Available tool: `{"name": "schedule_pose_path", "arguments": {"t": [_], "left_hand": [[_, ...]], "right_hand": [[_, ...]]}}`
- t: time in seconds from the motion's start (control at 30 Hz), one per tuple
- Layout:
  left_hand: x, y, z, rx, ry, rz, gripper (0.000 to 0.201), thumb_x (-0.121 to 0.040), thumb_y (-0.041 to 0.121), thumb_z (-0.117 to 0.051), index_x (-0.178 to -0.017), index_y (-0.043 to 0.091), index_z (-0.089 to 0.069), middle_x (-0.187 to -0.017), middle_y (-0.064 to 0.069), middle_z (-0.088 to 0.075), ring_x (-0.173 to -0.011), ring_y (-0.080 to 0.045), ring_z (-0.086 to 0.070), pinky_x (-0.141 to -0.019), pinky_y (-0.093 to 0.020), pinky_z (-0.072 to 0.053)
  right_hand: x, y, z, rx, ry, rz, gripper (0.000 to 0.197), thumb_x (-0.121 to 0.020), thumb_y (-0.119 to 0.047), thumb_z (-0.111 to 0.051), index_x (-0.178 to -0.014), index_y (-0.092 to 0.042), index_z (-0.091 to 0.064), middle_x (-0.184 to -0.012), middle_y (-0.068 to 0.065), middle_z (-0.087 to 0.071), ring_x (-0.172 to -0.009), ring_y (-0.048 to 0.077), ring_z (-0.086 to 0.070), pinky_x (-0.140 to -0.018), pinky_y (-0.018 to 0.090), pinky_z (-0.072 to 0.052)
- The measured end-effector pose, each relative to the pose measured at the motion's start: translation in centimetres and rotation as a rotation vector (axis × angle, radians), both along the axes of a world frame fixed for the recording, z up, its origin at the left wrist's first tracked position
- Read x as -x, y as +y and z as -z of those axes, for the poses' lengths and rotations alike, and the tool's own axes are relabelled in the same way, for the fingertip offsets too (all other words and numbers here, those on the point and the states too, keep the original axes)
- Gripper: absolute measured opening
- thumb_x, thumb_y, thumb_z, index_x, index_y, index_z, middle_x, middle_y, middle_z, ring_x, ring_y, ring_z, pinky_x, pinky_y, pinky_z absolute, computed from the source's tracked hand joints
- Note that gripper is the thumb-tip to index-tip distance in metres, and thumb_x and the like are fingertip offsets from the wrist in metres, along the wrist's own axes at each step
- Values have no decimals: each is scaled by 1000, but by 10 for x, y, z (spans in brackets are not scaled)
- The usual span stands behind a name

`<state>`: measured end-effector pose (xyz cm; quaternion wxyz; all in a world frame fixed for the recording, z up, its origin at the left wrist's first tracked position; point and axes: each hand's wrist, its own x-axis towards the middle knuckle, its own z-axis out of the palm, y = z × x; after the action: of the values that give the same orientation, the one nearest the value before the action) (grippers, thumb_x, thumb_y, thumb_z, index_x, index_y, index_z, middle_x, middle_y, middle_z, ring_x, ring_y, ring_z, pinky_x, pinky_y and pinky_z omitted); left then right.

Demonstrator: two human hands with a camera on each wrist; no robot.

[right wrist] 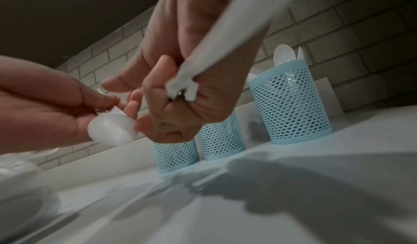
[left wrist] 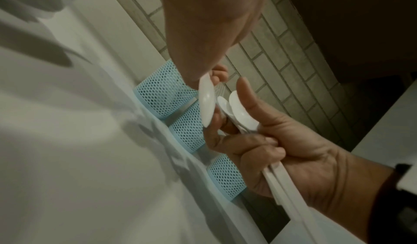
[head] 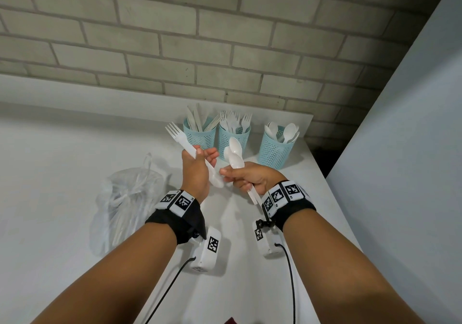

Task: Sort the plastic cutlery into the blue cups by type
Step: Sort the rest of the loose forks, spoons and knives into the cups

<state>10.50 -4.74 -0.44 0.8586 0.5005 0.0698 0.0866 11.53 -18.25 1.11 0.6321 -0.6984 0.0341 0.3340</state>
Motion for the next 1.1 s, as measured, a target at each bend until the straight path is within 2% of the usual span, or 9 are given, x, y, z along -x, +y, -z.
{"name": "schedule_pose_path", "arguments": {"t": [0.1,0.27,0.33,0.5,0.67,0.77,0.9,1.0,1.1], "left_hand": [[-2,1,1,23,0,-29,12,-103,18,-28,-112,11,-35,-92,-5,-60,-86,-13,-62,-84,-23,-50],[-1,0,-1,71,-2,-18,12,-103,17,-28,-113,12,-33,-95,-7,-61,-89,-15,-62,-87,-24,-50],[0,-1,-1,63,-10,9,11,-103,16,-29,-111,10,-35,-95,-7,-61,-90,-15,-62,-90,-27,-49],[2,6,-4,92,22,5,13,-102,20,-36,-110,11,-40,-93,-5,-61,-87,-12,-62,-79,-26,-51],[2,9,-3,41,113,126,12,-99,16,-45,-92,10,-53,-92,-7,-65,-87,-20,-64,-78,-31,-54],[7,3,-1,-5,139,204,7,-94,5,-52,-94,11,-57,-91,-7,-67,-82,-20,-65,-78,-29,-54],[13,-5,4,-75,98,304,20,-91,1,-56,-110,4,-54,-97,-6,-67,-82,-16,-65,-71,-20,-56],[15,-8,5,-125,101,340,18,-87,-4,-59,-100,7,-57,-94,-3,-67,-79,-14,-66,-64,-16,-56],[16,-8,5,-153,110,365,17,-86,-4,-60,-92,12,-59,-89,-2,-68,-77,-12,-66,-63,-15,-54]], "right_hand": [[-1,-2,1,56,-3,7,12,-93,-18,-55,-82,-14,-54,-71,-2,-60,-31,1,-28,-29,7,-22],[-1,-3,4,68,2,-8,10,-92,-20,-56,-85,-14,-56,-64,-3,-59,-32,1,-27,-30,7,-23],[-1,-3,6,30,-23,27,13,-91,-19,-58,-80,-13,-55,-59,-4,-50,-32,2,-27,-29,8,-23],[-8,-15,8,-91,-62,285,12,-89,-12,-60,-81,-9,-52,-56,-3,-36,-32,1,-29,-29,10,-26],[-13,-23,6,-157,-179,643,10,-88,-8,-62,-79,-7,-59,-63,1,-40,-46,5,-32,-32,12,-28],[-18,-23,3,-264,-242,811,14,-89,-10,-63,-75,-7,-58,-61,0,-45,-41,4,-32,-34,13,-29],[-21,-18,-2,-280,-251,775,20,-83,-9,-69,-70,-8,-54,-60,0,-46,-35,2,-34,-35,13,-29],[-23,-12,-4,-241,-261,744,23,-81,0,-68,-69,-9,-51,-61,2,-46,-32,2,-37,-33,13,-29],[-23,-9,-4,-204,-267,759,23,-85,-3,-65,-70,-8,-49,-60,3,-43,-33,4,-37,-34,16,-31]]}}
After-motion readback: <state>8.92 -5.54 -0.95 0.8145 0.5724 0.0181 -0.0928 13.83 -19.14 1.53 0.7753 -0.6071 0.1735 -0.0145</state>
